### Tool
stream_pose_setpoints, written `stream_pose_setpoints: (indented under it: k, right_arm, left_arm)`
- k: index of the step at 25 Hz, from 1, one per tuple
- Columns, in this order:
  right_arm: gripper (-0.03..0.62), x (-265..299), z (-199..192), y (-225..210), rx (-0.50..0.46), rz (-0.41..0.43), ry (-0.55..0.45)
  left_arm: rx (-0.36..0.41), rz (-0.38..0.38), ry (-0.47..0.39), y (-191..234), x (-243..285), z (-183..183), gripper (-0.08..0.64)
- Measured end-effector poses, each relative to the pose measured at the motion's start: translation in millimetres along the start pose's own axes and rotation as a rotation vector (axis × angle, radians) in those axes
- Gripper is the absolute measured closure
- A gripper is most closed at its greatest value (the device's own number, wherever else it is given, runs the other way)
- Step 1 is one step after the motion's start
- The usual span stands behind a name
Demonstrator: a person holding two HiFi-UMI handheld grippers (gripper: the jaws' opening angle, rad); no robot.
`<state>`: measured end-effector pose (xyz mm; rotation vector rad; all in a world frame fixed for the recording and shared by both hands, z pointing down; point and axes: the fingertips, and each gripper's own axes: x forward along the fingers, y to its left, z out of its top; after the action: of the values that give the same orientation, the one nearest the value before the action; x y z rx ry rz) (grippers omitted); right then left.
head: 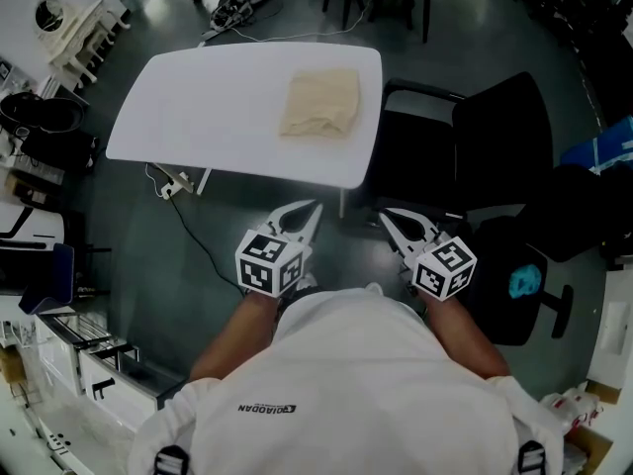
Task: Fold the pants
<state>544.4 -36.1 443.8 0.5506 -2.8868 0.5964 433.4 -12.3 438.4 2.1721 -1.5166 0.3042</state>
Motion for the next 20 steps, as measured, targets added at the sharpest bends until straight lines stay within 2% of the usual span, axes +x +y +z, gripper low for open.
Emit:
stream_pose_setpoints:
  k: [20]
  right_arm:
    - [0.575,5.3,-2.3,0.9,-0.013,0.003,0.014]
  left_arm:
    - [0.005,0.007,-0.007,5.0,-1.4,2.7,0.532]
